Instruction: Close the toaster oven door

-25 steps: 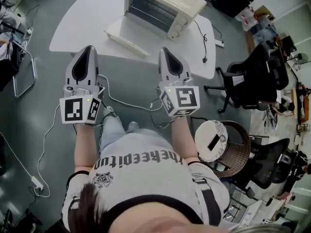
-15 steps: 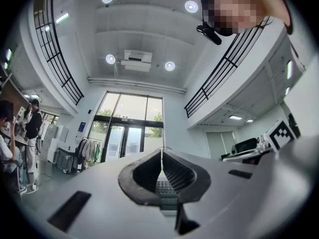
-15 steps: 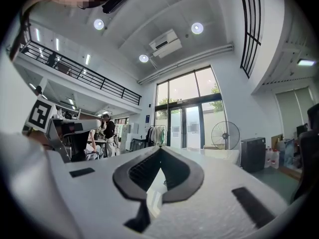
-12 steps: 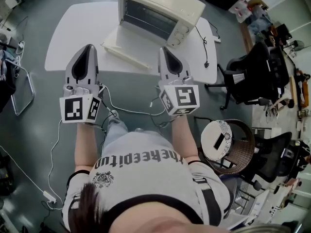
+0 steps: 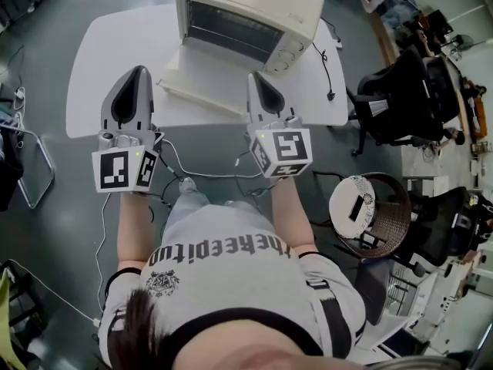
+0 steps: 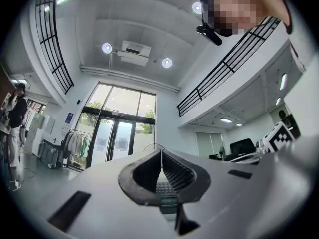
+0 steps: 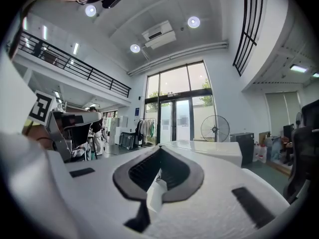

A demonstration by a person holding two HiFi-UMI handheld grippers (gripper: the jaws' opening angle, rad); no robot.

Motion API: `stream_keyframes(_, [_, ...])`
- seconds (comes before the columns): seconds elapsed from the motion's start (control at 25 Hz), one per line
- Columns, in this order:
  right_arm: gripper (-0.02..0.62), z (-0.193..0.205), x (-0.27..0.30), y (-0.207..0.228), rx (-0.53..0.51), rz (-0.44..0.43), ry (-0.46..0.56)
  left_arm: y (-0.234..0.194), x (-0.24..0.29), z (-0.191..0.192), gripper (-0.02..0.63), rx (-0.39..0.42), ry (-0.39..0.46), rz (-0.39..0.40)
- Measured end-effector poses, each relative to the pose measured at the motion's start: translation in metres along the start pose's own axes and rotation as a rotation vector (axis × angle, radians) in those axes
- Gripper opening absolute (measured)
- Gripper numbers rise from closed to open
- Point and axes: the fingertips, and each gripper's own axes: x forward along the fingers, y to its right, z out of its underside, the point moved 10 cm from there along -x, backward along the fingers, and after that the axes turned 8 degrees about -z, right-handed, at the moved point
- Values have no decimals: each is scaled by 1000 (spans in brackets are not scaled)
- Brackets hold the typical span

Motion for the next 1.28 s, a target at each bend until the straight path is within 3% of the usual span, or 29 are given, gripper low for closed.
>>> stream_keyframes(0.6, [5, 72, 20, -2, 133, 168, -185, -21, 61, 50, 12, -54, -86, 200])
stream_keyframes(0.88, [5, 125, 11, -6, 247, 234, -283, -22, 71, 74, 12, -75, -134, 257])
stream_keyframes(1.28, [6, 201, -6, -15, 366, 265, -440, -13, 74, 94, 12, -81, -172, 305])
